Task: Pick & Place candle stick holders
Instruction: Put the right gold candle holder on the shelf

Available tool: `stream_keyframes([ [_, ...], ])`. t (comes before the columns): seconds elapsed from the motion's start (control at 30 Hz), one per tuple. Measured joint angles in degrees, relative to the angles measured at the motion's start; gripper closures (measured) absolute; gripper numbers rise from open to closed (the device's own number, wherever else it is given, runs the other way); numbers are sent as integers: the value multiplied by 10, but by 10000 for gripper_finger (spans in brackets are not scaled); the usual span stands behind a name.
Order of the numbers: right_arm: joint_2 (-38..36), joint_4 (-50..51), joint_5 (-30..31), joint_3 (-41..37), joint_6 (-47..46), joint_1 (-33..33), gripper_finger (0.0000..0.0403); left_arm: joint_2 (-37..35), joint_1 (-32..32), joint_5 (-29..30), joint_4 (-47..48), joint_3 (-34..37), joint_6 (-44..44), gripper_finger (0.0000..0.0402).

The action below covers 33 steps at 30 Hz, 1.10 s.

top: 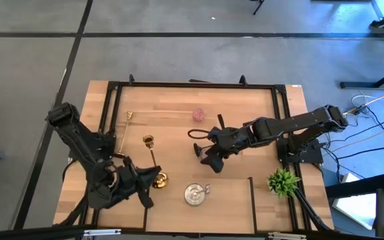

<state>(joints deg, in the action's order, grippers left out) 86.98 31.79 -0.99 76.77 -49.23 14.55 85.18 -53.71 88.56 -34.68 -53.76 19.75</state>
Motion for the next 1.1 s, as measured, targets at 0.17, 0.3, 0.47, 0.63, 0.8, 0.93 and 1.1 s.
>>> stream_keyframes([
  [0.17, 0, 1, 0, 0, 0, 5, 130, 12, -1, -55, -7, 0, 4, 389],
  [0.3, -2, 1, 0, 0, -4, 11, 130, 27, -12, -58, -14, 0, -47, 389],
  [0.47, -11, 4, -1, 0, -5, 18, 130, 68, -14, -94, -17, 0, -79, 389],
  [0.63, -26, 3, 9, 0, -10, 21, 130, 108, -9, -120, -55, 0, -72, 389],
  [0.8, -40, 1, 27, 0, -10, 24, 130, 137, -9, -100, -90, 0, -81, 389],
  [0.93, -42, 1, 29, 0, -10, 24, 130, 152, -14, -92, -118, 0, -81, 389],
  [1.1, -42, 1, 29, 0, -9, 24, 130, 154, -32, -106, -170, 0, -108, 389],
])
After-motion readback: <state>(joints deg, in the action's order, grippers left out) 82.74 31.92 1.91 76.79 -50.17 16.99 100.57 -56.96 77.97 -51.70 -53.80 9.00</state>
